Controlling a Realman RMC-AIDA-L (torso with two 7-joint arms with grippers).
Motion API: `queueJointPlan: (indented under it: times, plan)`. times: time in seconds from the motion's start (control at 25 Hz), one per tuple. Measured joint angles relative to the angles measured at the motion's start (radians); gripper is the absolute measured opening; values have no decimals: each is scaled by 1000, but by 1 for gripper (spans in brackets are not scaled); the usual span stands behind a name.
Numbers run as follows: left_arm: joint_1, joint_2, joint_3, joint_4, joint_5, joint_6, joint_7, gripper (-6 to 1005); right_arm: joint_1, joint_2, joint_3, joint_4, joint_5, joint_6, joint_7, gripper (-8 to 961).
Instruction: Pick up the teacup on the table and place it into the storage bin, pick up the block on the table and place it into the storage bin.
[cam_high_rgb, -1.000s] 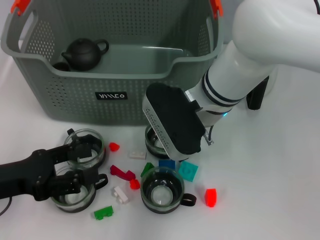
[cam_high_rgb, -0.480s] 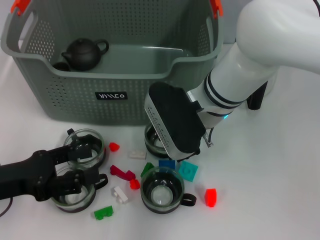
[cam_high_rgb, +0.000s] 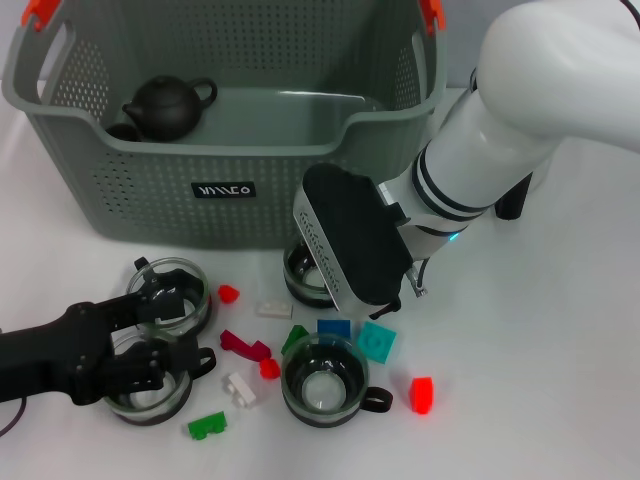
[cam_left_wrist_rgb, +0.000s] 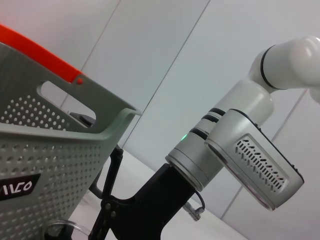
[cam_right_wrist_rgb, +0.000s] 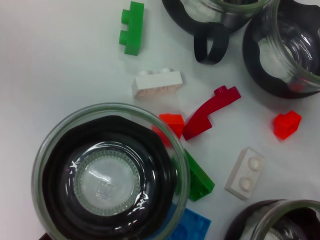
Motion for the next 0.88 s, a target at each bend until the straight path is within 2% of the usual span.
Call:
queueJointPlan:
  times: [0.04,0.44,0.6,0.88]
  plan:
    - [0,1,0,0,0,0,0,875,-1,0,0,-1,0,0,1,231]
    - [2,6,0,1,0,0,0,874,-16,-3,0,-47,0,-37,20,135]
    - [2,7,0,1,0,0,0,874,-44,-8,11,-132,0,-95,48,56]
    - [2,8,0,0,0,11,0,874,-96,-14,73,-294,0,-251,109,55]
